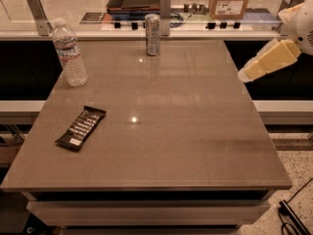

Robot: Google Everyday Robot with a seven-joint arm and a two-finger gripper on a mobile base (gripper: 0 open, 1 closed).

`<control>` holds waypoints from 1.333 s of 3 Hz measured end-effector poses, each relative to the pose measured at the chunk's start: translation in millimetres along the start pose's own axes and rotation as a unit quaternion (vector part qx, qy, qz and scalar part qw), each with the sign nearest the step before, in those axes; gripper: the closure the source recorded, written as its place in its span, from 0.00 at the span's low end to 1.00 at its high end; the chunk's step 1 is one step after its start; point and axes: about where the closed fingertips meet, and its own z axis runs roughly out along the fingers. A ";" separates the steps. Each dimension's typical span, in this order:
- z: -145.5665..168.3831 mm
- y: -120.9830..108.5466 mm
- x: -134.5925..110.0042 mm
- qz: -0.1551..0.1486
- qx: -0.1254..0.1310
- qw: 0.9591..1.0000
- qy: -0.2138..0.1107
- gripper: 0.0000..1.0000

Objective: Move redbull can near rxbar chocolate

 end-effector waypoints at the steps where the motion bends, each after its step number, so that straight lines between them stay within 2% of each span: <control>1: 35.0 -18.8 -31.5 0.004 -0.003 0.999 -0.045 0.00; 2: 59.2 -24.5 -46.6 0.014 -0.018 0.997 -0.074 0.00; 3: 86.6 -28.2 -66.9 0.022 -0.033 0.992 -0.116 0.00; 4: 86.6 -28.1 -66.9 0.022 -0.033 0.992 -0.116 0.00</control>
Offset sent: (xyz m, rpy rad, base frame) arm 0.1004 0.0535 -0.0058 0.2118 -0.0669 0.0889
